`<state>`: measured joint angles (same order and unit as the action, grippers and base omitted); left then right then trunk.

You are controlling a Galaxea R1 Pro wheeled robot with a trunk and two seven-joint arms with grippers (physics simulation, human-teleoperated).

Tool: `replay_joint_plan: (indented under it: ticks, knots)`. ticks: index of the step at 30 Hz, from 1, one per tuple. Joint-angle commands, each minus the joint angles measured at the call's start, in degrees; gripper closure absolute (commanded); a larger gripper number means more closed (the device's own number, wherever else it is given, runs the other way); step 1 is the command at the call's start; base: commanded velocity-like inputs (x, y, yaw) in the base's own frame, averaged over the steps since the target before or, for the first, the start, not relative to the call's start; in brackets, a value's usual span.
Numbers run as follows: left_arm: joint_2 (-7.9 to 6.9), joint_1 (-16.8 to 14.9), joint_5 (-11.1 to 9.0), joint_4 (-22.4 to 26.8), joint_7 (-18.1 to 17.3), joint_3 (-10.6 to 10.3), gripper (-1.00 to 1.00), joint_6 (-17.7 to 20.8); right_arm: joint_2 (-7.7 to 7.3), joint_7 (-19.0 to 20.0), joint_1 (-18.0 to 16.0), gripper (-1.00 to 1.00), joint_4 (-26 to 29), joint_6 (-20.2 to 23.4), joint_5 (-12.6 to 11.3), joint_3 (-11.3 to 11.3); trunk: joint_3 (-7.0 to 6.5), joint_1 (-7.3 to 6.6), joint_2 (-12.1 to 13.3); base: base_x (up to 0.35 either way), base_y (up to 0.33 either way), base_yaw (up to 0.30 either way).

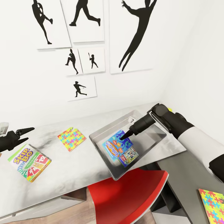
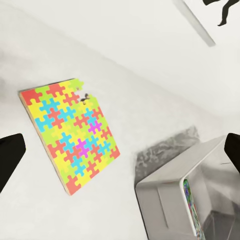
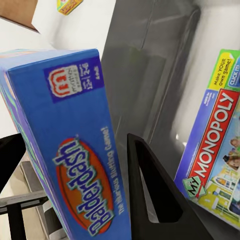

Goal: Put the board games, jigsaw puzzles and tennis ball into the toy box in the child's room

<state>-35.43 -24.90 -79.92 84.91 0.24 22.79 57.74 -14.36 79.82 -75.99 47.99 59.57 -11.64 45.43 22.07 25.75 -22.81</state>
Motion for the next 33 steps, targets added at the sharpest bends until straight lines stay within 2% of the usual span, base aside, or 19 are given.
replay_joint_plan:
  ticks: [1,11,33]
  knots:
    - [0.00,-0.06,-0.07,0.02,0.02,0.05,-1.00,0.27,-0.02,0.04,-0.10,1.00,0.02,0.43,-0.25,0.20,0.10,0.03,-0.11,0.000,0.000,0.000]
    - [0.01,-0.06,-0.12,0.06,0.04,0.06,-1.00,0.27,0.57,-0.01,-0.05,1.00,-0.26,0.43,-0.23,0.16,0.40,0.03,-0.11,0.000,0.000,-0.013]
    - [0.02,-0.06,0.14,0.08,0.19,0.02,-1.00,0.25,0.95,-0.02,-0.14,1.00,-0.61,0.43,-0.31,0.18,2.29,0.03,-0.11,0.000,0.000,-0.008]
